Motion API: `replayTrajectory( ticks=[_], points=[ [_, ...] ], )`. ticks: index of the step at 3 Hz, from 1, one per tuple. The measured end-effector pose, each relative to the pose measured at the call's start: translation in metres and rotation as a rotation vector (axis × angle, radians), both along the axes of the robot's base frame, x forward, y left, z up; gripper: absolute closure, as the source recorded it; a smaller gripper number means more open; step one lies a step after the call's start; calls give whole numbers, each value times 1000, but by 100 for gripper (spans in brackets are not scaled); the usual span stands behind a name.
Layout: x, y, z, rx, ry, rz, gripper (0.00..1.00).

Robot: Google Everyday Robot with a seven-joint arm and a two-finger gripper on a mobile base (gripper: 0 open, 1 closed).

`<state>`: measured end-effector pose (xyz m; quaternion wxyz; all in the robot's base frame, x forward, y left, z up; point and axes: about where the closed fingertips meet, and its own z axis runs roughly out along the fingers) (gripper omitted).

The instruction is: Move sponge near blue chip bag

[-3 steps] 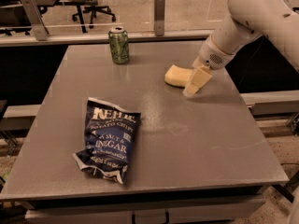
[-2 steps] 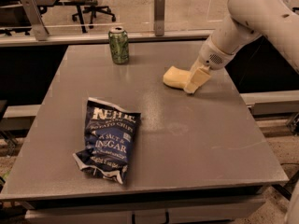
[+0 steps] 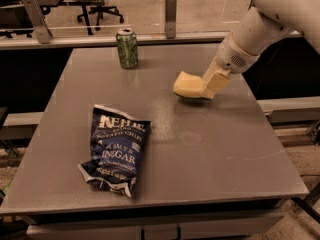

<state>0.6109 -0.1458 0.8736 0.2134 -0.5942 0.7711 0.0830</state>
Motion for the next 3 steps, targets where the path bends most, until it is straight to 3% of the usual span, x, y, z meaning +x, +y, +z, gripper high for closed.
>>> replayTrajectory(
  ticks=[1,3],
  points=[
    [-31,13,19,33,9,60,100],
    [-109,71,21,111,90,264,98]
  ],
)
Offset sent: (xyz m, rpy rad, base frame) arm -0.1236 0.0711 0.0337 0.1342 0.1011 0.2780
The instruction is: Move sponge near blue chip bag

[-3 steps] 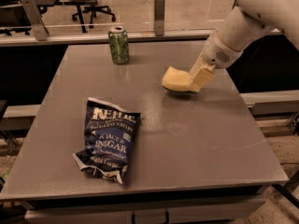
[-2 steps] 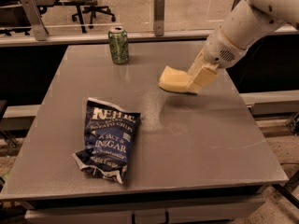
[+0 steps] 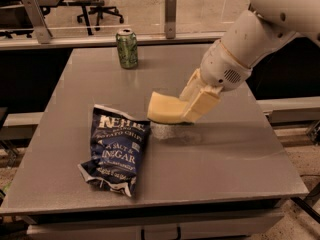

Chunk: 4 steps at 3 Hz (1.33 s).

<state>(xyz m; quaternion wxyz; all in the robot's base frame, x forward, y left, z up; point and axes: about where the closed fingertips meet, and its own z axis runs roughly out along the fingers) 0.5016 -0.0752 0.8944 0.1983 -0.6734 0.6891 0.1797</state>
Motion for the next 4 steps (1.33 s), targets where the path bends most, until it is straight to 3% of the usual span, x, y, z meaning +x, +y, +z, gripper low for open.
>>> replayTrajectory(
  ticks=[2,3,4],
  points=[
    [-26,20,-21,-15,35,76,52],
    [-27,22,-20,-15,31,76,21],
    [-27,23,-20,-15,29,77,0]
  ],
)
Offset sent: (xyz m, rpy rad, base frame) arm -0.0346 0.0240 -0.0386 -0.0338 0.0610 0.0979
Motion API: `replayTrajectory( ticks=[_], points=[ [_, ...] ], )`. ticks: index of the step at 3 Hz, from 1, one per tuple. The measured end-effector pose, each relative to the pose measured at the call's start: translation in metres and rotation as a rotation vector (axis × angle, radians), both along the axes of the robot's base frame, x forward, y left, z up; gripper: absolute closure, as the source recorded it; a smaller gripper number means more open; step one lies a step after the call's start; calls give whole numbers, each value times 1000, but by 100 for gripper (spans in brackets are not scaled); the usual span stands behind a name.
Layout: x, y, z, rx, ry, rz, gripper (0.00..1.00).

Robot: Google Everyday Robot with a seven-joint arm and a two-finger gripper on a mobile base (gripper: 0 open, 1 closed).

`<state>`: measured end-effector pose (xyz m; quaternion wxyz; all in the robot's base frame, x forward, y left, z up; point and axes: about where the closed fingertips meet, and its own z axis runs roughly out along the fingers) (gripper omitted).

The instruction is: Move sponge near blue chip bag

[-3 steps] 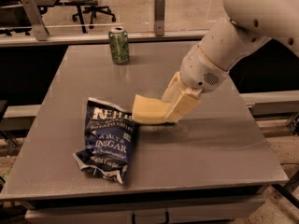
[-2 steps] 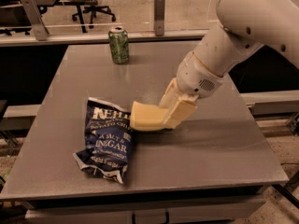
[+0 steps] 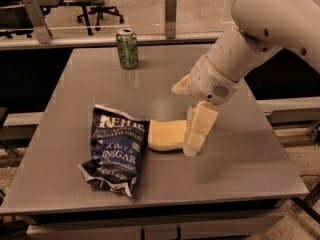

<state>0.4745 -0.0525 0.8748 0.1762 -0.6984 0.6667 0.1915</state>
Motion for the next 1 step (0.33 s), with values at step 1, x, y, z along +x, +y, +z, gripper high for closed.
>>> replayTrajectory(
  ticks=[1],
  points=[
    [0,0,0,0,0,0,0]
  ],
)
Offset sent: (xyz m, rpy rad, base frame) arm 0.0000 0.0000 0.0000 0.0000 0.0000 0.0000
